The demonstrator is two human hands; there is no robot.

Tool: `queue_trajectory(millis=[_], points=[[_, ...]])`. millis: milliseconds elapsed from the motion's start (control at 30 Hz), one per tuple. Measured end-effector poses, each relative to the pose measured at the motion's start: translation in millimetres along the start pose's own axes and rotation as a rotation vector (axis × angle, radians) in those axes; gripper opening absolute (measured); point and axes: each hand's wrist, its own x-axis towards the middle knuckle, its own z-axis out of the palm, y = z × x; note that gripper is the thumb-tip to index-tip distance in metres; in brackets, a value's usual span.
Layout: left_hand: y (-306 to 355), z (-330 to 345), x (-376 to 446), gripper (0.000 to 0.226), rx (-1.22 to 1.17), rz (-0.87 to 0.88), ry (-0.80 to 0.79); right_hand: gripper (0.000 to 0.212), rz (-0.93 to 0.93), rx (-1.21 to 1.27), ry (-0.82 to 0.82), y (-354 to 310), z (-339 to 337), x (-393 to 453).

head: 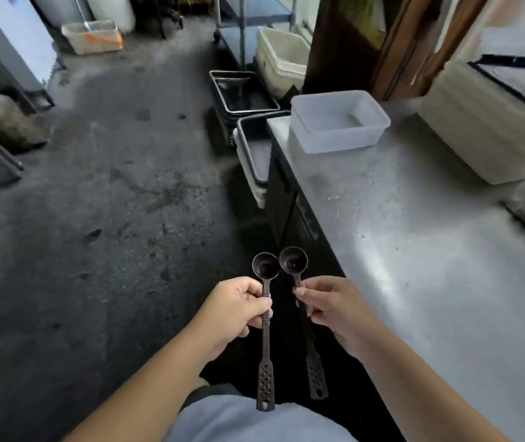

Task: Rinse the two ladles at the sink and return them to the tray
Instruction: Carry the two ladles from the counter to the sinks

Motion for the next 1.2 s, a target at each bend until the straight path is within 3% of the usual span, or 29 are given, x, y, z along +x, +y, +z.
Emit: queue_trajectory(millis=[367, 800, 1000, 1200], points=[[-36, -229, -46, 0.006, -0.26, 0.005, 0.349, 0.023, -0.037, -0.078, -0.359, -61, 247, 80], [-49, -384, -25, 0.012, -0.53, -0.051, 0.735, 0.029, -0.006, -0.229, -0.794, -127, 436, 207], [-28, -473, 12, 0.013, -0.656, -0.055, 0.927, 0.014, -0.044, -0.384, -0.994, -182, 533, 299], [-13, -545, 24, 0.008, -0.786, -0.042, 1.079, 0.026, -0.013, -0.504, -1.144, -237, 632, 343]])
